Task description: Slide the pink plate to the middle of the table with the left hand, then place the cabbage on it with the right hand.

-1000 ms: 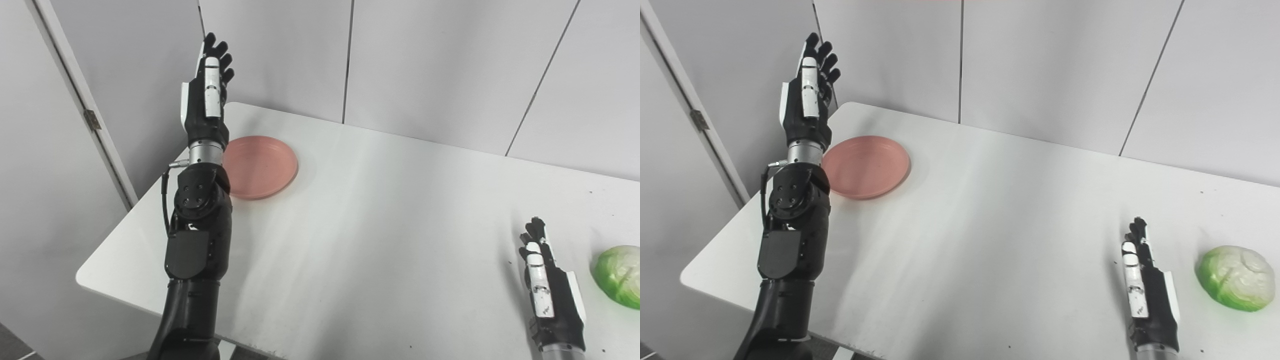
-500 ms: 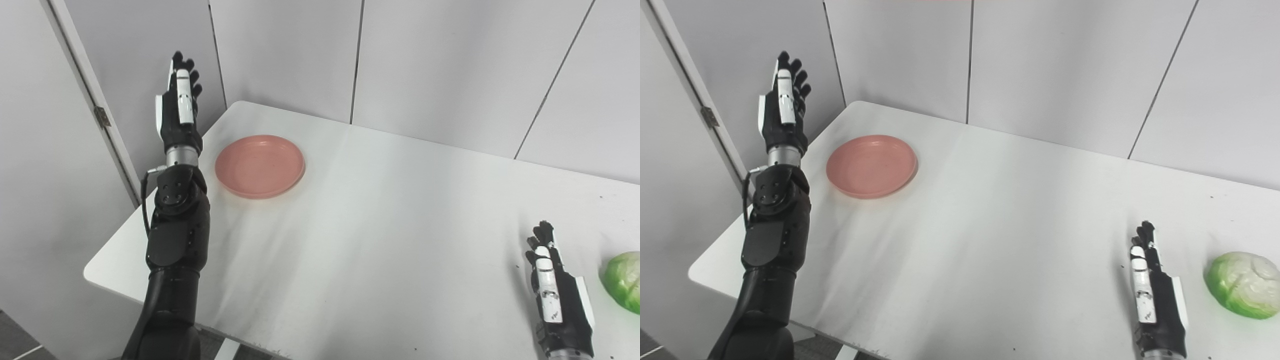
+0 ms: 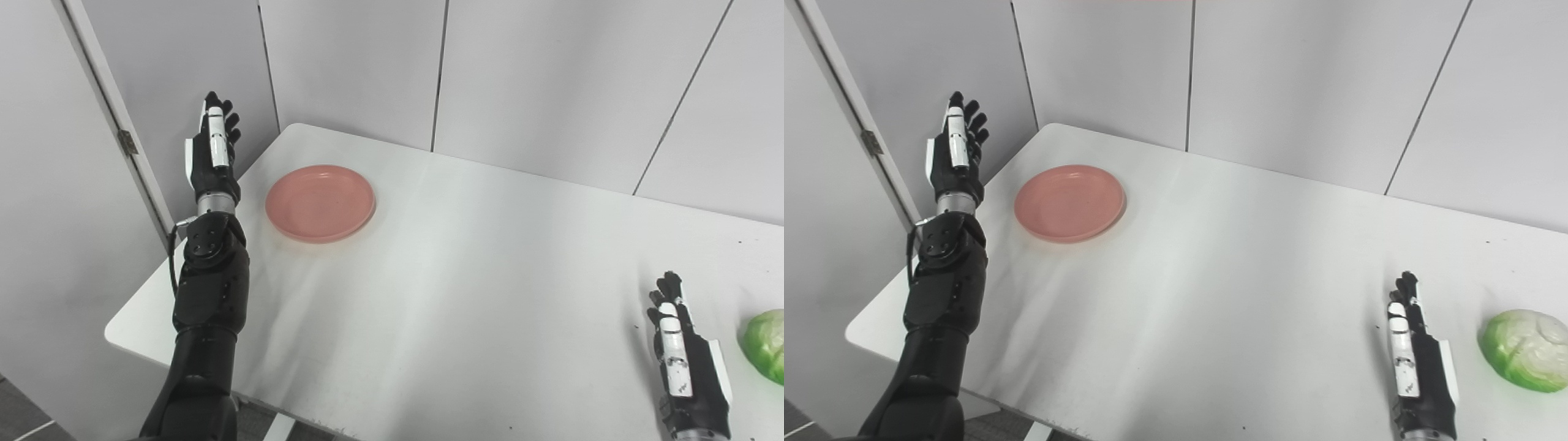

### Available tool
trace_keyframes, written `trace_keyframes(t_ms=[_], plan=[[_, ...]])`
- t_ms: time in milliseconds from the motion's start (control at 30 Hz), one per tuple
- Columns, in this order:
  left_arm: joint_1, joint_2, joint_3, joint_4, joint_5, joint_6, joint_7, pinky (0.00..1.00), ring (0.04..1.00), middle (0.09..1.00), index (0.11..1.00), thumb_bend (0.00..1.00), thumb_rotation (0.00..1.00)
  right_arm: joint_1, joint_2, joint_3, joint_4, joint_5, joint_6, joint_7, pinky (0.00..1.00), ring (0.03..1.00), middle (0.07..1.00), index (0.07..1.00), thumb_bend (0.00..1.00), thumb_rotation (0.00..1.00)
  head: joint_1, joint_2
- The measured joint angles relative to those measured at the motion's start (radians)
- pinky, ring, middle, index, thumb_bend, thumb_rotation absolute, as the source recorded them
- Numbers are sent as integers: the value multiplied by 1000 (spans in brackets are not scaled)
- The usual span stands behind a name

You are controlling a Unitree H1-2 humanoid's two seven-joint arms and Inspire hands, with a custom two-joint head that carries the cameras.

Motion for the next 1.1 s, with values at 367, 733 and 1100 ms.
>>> trace_keyframes(t_ms=[367, 733, 1100], plan=[[2, 29, -1, 109, -27, -5, 0, 942, 933, 935, 933, 426, 1000, 3, -4, 0, -4, 0, 0, 2, 1000, 996, 996, 998, 102, 1000, 0, 8], [0, 34, -8, 239, -40, -5, 0, 893, 914, 906, 900, 418, 1000, 7, -4, 0, -9, 0, 0, 3, 1000, 1000, 1000, 1000, 98, 1000, -2, 12], [-31, 33, -23, 325, -69, -42, -10, 884, 893, 896, 886, 390, 1000, 10, -6, 0, -11, 2, 0, 3, 1000, 996, 996, 1000, 95, 1000, -8, 18]])
